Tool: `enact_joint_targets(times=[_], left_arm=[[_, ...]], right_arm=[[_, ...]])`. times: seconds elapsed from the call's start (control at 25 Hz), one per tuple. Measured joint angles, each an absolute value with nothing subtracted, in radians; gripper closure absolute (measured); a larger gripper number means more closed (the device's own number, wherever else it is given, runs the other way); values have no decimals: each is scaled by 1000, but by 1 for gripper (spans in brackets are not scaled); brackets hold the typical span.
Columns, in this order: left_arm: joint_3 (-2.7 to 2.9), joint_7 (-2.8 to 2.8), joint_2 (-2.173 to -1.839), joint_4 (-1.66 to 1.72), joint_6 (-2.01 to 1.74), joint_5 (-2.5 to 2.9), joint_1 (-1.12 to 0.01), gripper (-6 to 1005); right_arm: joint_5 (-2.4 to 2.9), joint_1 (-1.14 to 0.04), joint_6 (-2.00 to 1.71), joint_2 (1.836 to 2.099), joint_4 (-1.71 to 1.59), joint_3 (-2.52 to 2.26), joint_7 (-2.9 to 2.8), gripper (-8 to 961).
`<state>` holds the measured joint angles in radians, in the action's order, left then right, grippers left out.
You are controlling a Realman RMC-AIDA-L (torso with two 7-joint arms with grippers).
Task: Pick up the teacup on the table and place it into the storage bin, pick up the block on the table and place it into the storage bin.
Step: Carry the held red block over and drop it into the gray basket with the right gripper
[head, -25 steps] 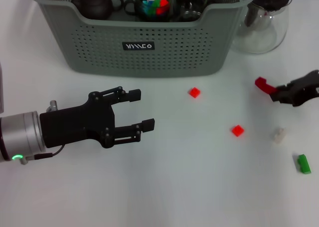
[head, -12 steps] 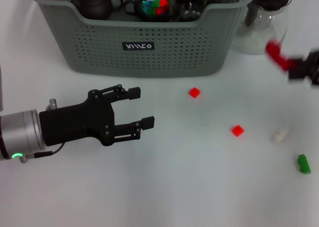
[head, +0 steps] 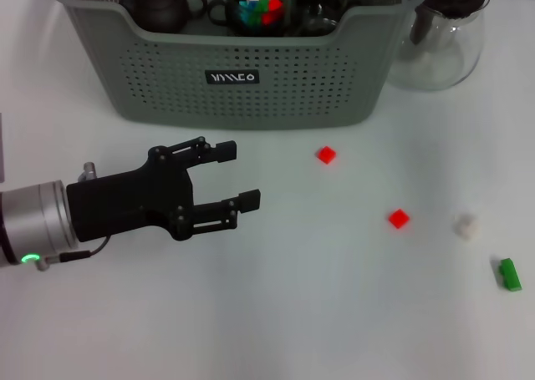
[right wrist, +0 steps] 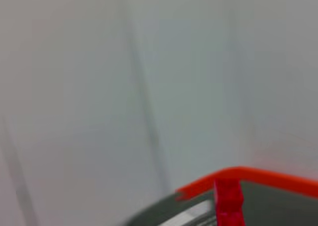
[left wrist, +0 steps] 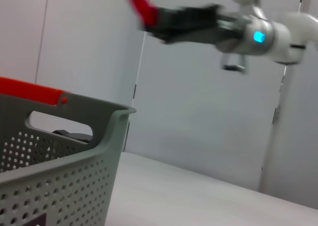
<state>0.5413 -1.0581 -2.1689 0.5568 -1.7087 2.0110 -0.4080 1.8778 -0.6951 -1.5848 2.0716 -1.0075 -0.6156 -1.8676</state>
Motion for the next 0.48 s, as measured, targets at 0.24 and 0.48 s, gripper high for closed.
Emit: enact_joint_targets(times=[0.24, 0.48], left_arm=[[541, -1058, -2169, 539, -1707, 2009, -411, 215], [540, -1057, -2169, 517, -1707, 2007, -418, 215]], right_arm=[[2002, -863, -1143, 2090, -981, -849, -2108, 725], [2272, -1066, -883, 2076, -807, -992, -2363, 720]])
